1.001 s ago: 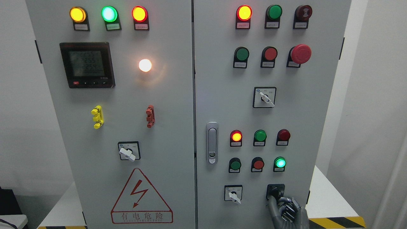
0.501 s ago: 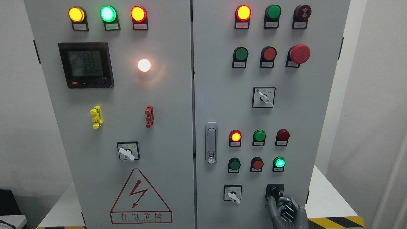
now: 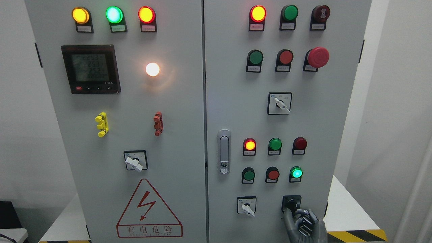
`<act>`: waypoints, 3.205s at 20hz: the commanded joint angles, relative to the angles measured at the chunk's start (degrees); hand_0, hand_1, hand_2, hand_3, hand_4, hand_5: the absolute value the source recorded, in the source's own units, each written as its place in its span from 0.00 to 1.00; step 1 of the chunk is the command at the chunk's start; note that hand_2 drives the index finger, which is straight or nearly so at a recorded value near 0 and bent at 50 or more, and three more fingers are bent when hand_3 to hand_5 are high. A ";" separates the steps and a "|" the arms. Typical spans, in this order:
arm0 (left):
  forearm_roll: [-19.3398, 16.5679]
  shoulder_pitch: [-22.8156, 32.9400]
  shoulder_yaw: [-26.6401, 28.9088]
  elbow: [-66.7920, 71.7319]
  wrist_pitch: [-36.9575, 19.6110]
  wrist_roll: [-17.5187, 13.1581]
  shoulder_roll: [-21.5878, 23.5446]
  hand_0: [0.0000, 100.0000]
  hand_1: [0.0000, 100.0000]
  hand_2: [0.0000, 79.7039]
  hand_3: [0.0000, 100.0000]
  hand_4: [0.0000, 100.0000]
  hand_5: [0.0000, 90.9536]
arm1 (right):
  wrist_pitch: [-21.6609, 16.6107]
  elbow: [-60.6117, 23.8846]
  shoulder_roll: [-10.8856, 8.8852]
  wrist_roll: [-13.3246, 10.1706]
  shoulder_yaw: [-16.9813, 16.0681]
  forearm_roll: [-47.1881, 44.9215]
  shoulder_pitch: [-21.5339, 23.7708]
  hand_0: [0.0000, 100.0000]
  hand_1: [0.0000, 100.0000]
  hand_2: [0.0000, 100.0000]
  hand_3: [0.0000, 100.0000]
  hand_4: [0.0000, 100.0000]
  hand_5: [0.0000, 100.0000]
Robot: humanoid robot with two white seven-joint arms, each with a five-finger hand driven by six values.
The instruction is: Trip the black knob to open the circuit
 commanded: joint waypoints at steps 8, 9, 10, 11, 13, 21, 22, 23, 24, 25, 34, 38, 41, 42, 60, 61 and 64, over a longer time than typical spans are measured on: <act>-1.93 -0.44 0.00 0.00 0.02 0.04 0.01 0.12 0.39 0.00 0.00 0.00 0.00 | -0.10 0.33 -0.03 1.36 0.02 4.56 0.15 0.51 0.79 0.65 0.95 0.97 0.98; -1.85 -0.44 0.00 0.00 0.02 0.04 0.02 0.12 0.39 0.00 0.00 0.00 0.00 | -0.10 0.33 -0.03 1.36 0.02 4.64 0.15 0.51 0.79 0.65 0.95 0.97 0.98; -1.85 -0.44 0.00 0.00 0.02 0.04 0.02 0.12 0.39 0.00 0.00 0.00 0.00 | -0.10 0.33 -0.03 1.36 0.02 4.65 0.15 0.51 0.79 0.65 0.95 0.97 0.98; -1.85 -0.44 0.00 0.00 0.02 0.04 0.02 0.12 0.39 0.00 0.00 0.00 0.00 | -0.10 0.33 -0.03 1.36 0.02 4.73 0.15 0.51 0.79 0.65 0.95 0.97 0.98; -1.93 -0.44 0.00 0.00 0.02 0.04 0.02 0.12 0.39 0.00 0.00 0.00 0.00 | -0.10 0.33 -0.03 1.36 -0.07 5.52 0.15 0.51 0.79 0.64 0.95 0.97 0.98; -1.93 -0.44 0.00 0.00 0.02 0.04 0.02 0.12 0.39 0.00 0.00 0.00 0.00 | -0.19 0.41 -0.03 1.36 -0.16 7.28 0.24 0.50 0.79 0.64 0.94 0.97 0.98; -1.93 -0.44 0.00 0.00 0.02 0.04 0.02 0.12 0.39 0.00 0.00 0.00 0.00 | -0.28 0.41 -0.03 1.36 -0.16 7.28 0.24 0.50 0.79 0.63 0.94 0.96 0.98; -1.85 -0.44 0.00 0.00 0.02 0.04 0.02 0.12 0.39 0.00 0.00 0.00 0.00 | -0.28 0.41 -0.03 1.36 -0.16 7.72 0.15 0.50 0.79 0.63 0.94 0.96 0.98; -1.85 -0.44 0.00 0.00 0.02 0.04 0.02 0.12 0.39 0.00 0.00 0.00 0.00 | -0.28 0.41 -0.11 1.36 -0.24 8.77 0.24 0.50 0.79 0.63 0.94 0.96 0.98; -1.85 -0.44 0.00 0.00 0.02 0.04 -0.07 0.12 0.39 0.00 0.00 0.00 0.00 | -0.28 0.50 -0.11 1.36 -0.33 9.73 0.24 0.50 0.80 0.63 0.94 0.96 0.98; -1.85 -0.44 0.00 0.00 0.02 0.04 0.02 0.12 0.39 0.00 0.00 0.00 0.00 | -0.63 0.59 -0.11 1.36 -0.42 13.26 0.24 0.50 0.81 0.63 0.93 0.95 0.98; -1.93 -0.44 0.00 0.00 0.02 0.04 0.02 0.12 0.39 0.00 0.00 0.00 0.00 | -0.63 0.59 -0.11 1.36 -0.42 13.43 0.24 0.49 0.81 0.63 0.93 0.95 0.98; -1.93 -0.44 0.00 0.00 0.02 0.04 0.02 0.12 0.39 0.00 0.00 0.00 0.00 | -0.63 0.59 -0.11 1.36 -0.68 14.75 0.33 0.49 0.81 0.63 0.93 0.95 0.98; -1.93 -0.44 0.00 0.00 0.02 0.04 0.02 0.12 0.39 0.00 0.00 0.00 0.00 | -0.63 0.59 -0.11 1.36 -0.69 14.93 0.33 0.48 0.81 0.63 0.93 0.95 0.98; -1.85 -0.44 0.00 0.00 0.02 0.04 0.02 0.12 0.39 0.00 0.00 0.00 0.00 | -0.81 0.85 -0.20 1.36 -0.86 16.51 0.33 0.47 0.82 0.62 0.92 0.94 0.97; -1.85 -0.44 0.00 0.00 0.02 0.04 0.02 0.12 0.39 0.00 0.00 0.00 0.00 | -0.81 0.85 -0.11 1.36 -0.86 16.51 0.33 0.47 0.82 0.62 0.92 0.94 0.97; -1.85 -0.44 0.00 0.00 0.02 0.04 0.02 0.12 0.39 0.00 0.00 0.00 0.00 | -0.81 0.85 -0.11 1.36 -0.86 16.60 0.33 0.47 0.82 0.62 0.92 0.94 0.97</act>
